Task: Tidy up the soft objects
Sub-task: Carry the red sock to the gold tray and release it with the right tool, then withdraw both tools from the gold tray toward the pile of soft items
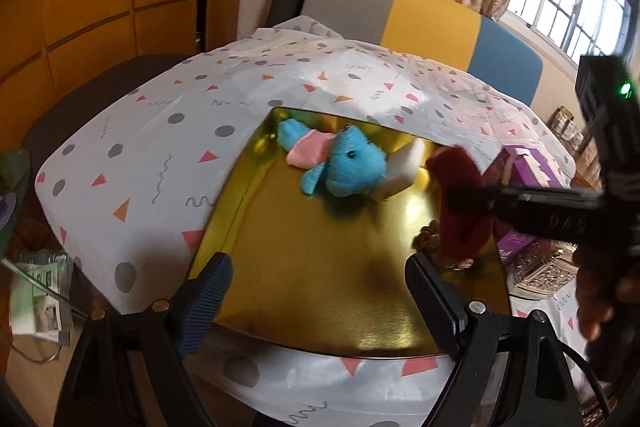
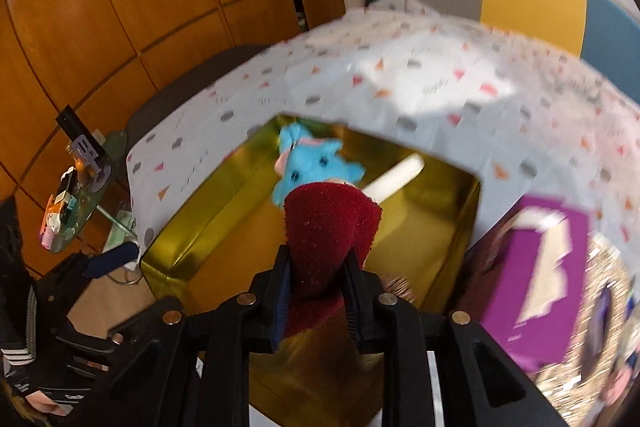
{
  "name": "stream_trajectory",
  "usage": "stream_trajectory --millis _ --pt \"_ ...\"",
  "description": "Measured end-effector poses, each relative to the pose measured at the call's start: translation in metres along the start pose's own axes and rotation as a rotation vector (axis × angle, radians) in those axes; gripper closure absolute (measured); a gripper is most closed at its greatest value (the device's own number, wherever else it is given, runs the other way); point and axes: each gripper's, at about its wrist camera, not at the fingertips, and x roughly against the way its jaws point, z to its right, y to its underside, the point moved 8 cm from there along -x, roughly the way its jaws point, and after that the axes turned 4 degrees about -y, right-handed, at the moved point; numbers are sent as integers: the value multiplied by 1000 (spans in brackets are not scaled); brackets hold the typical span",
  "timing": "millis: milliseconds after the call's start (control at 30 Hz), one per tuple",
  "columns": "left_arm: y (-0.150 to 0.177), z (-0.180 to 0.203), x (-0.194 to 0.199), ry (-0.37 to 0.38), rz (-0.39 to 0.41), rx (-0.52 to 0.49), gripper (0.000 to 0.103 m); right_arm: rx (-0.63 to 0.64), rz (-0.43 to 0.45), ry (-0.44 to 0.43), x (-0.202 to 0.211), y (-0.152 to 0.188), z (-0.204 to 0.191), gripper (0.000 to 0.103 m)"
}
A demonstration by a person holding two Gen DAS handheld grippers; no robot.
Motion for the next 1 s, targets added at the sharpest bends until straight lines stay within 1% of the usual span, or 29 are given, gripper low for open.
stream_trajectory --millis 33,100,167,200,233,300,333,433,533,700,833,1000 --pt "1 -4 -1 -4 -3 7 14 -8 -12 -4 -5 4 -1 77" --pt "3 -8 -2 -10 -9 18 14 -28 -30 8 -16 10 3 70" --pt "4 -12 -3 -18 -12 26 14 -56 -49 -4 -24 14 5 68" --pt "5 -13 -3 -21 -14 28 14 -68 -54 -14 -25 15 7 63" --pt "5 -14 -3 -22 -15 30 14 -87 -56 -28 -26 16 8 60" --pt "4 -12 -2 -18 -10 26 14 -96 -42 -23 -23 15 10 59" --pt "4 -10 -1 -17 -5 19 14 -96 -24 -11 -18 14 11 59" --pt "3 -4 1 -8 -2 2 14 -97 22 -17 -2 12 11 59" --pt "3 5 2 2 -2 -18 14 -80 81 8 23 13 12 59" --pt "1 22 6 26 5 -62 14 -52 149 59 60 19 20 59" --pt "0 38 11 47 19 -107 14 -61 206 93 90 28 35 59" --pt "1 58 17 67 27 -160 14 -116 271 142 129 41 65 59"
